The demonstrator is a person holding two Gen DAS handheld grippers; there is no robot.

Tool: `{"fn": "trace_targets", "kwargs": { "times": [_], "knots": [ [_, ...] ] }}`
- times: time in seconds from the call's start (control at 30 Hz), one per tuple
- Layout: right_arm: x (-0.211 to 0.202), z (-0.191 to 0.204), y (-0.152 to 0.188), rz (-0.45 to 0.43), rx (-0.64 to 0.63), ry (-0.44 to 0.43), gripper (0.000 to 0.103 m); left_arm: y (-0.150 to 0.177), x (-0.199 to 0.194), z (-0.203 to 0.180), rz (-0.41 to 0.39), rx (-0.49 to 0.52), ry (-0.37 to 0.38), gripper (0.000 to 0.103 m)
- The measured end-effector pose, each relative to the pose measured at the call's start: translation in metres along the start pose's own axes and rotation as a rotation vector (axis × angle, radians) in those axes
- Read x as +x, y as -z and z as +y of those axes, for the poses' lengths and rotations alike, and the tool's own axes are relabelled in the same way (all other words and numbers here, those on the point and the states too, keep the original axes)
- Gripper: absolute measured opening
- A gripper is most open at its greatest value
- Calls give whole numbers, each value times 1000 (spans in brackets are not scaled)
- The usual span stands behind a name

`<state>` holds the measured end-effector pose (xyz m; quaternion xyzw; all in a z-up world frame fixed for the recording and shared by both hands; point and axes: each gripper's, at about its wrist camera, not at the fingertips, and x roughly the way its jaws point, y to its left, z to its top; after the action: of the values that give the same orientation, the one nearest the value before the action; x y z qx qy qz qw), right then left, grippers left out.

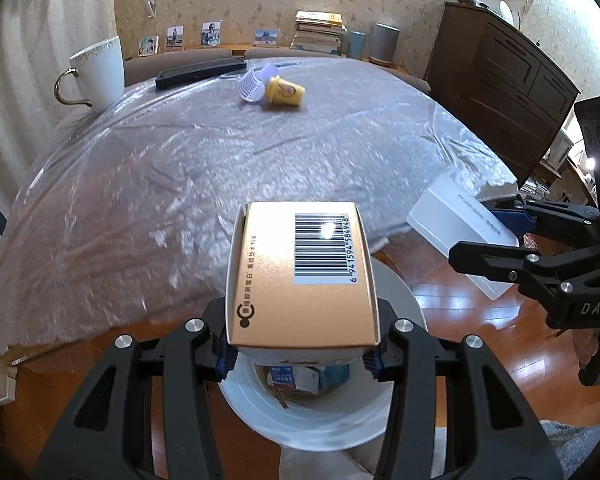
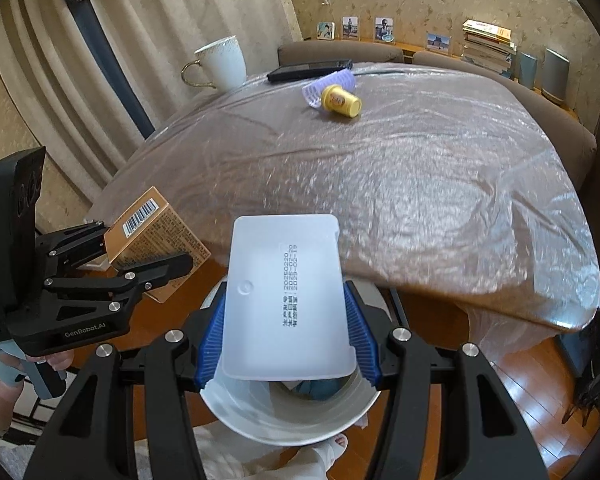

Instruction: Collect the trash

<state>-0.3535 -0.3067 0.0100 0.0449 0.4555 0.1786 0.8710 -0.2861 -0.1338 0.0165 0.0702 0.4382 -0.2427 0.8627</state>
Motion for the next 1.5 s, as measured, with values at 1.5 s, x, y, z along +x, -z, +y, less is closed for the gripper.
{"fn": "trace_targets", "kwargs": {
  "times": [1.5],
  "knots": [
    [86, -4, 65, 216, -16, 65, 54, 71, 78, 1, 229, -10, -56, 49]
  ]
}}
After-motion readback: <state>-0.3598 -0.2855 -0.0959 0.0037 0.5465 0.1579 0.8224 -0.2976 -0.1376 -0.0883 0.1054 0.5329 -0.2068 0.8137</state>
